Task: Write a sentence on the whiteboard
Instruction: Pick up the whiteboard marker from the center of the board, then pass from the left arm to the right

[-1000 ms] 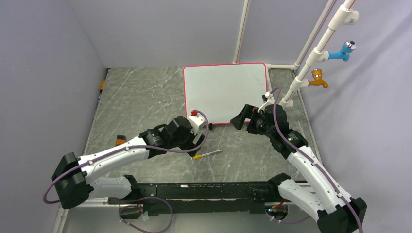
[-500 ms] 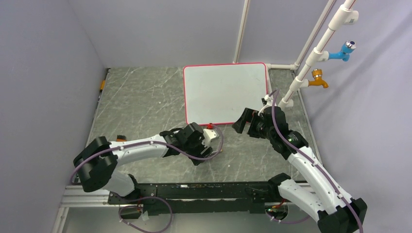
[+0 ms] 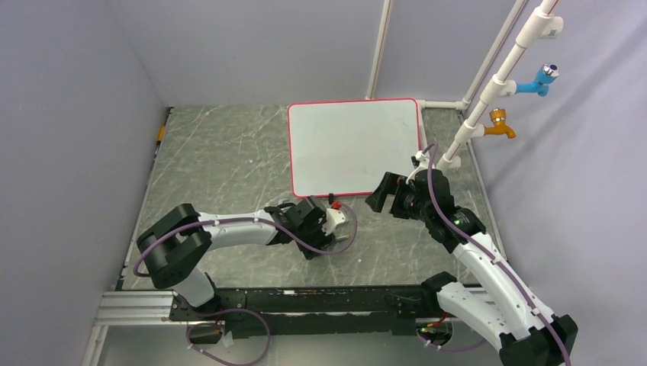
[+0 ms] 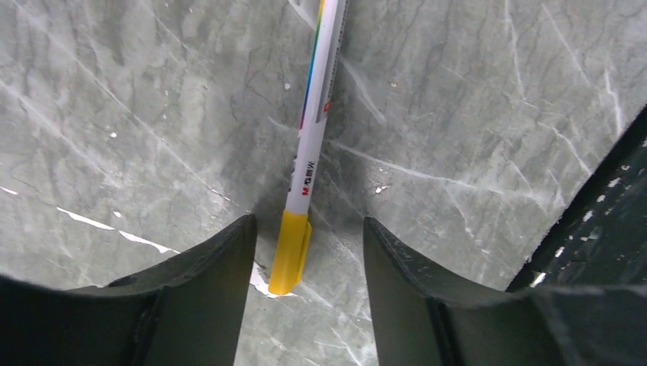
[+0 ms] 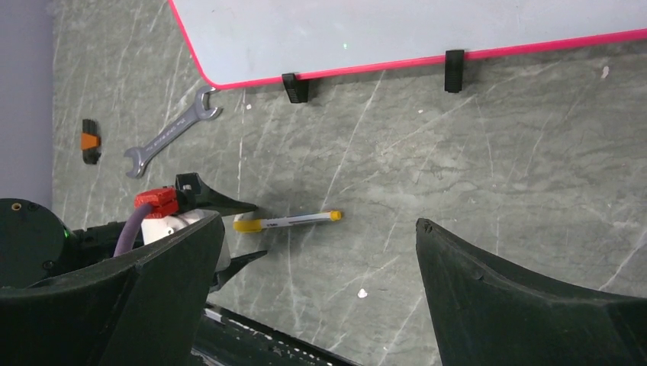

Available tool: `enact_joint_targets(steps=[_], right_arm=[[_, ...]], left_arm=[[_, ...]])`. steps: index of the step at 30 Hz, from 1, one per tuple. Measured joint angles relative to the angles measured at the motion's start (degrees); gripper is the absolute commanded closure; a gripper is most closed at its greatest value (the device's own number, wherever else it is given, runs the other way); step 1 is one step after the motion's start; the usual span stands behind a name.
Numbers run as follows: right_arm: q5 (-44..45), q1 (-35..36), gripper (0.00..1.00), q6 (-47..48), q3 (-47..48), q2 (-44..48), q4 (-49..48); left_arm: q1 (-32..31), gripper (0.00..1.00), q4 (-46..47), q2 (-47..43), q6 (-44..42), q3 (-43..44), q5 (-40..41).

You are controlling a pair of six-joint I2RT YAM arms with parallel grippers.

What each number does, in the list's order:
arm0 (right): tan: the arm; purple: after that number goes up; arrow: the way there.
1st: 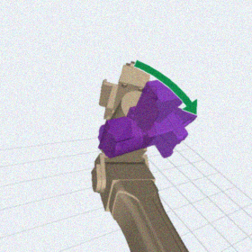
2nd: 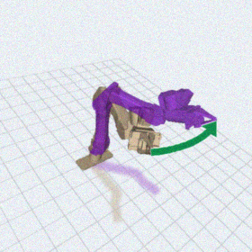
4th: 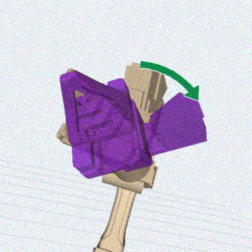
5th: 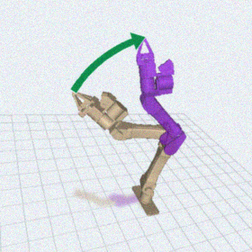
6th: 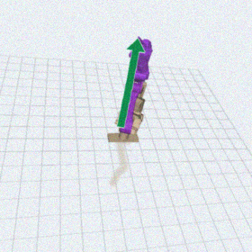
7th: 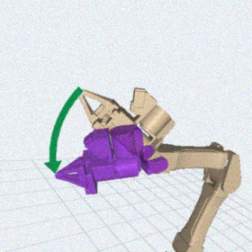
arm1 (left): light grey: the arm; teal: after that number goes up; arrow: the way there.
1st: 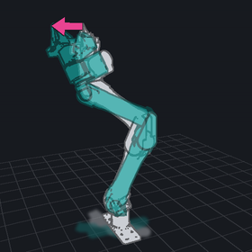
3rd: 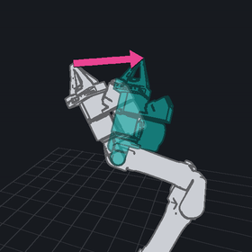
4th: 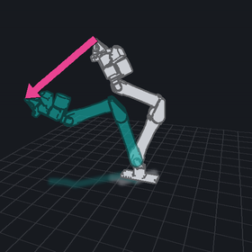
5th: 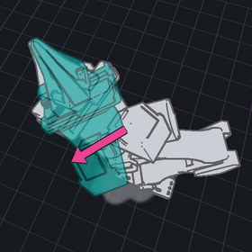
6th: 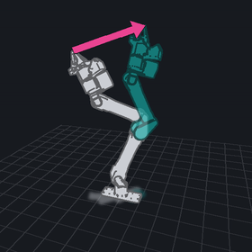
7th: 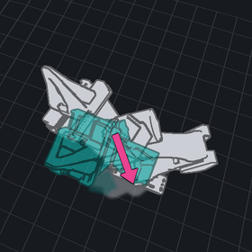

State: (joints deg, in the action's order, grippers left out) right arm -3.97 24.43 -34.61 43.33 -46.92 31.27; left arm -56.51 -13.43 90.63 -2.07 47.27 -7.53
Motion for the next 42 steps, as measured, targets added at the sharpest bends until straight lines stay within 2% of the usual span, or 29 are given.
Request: enact_joint_targets(steps=[2,5,14,21,25,31,42], right_arm=[[0.0,0.0,0.01,0.0,0.0,0.0,0.1],[-0.1,0.0,0.01,0.0,-0.3,0.0,0.4],[-1.1,0.0,0.0,0.0,-0.7,0.0,1.8],[-2.1,0.0,0.0,-1.8,-0.6,-0.3,1.6],[-4.3,0.0,0.0,-3.3,-0.6,-0.2,1.0],[-11.5,0.0,0.0,-4.0,0.4,0.8,-1.8],[-30.6,0.0,0.01,-4.7,3.3,1.3,-12.8]], left_arm=[[0.0,0.63,0.4,0.3,-0.2,0.1,0.2],[0.1,0.99,0.9,1.3,-0.9,0.9,0.5],[0.0,1.0,1.5,1.0,-1.8,1.6,0.4],[-0.6,1.0,-1.8,-11.6,-1.8,2.1,3.0],[-3.0,1.0,-6.4,-14.0,-2.1,9.1,6.2],[-4.8,1.0,-12.1,-15.6,-3.8,17.8,9.4],[-4.9,1.0,-17.2,-27.9,-16.3,17.6,7.6]])
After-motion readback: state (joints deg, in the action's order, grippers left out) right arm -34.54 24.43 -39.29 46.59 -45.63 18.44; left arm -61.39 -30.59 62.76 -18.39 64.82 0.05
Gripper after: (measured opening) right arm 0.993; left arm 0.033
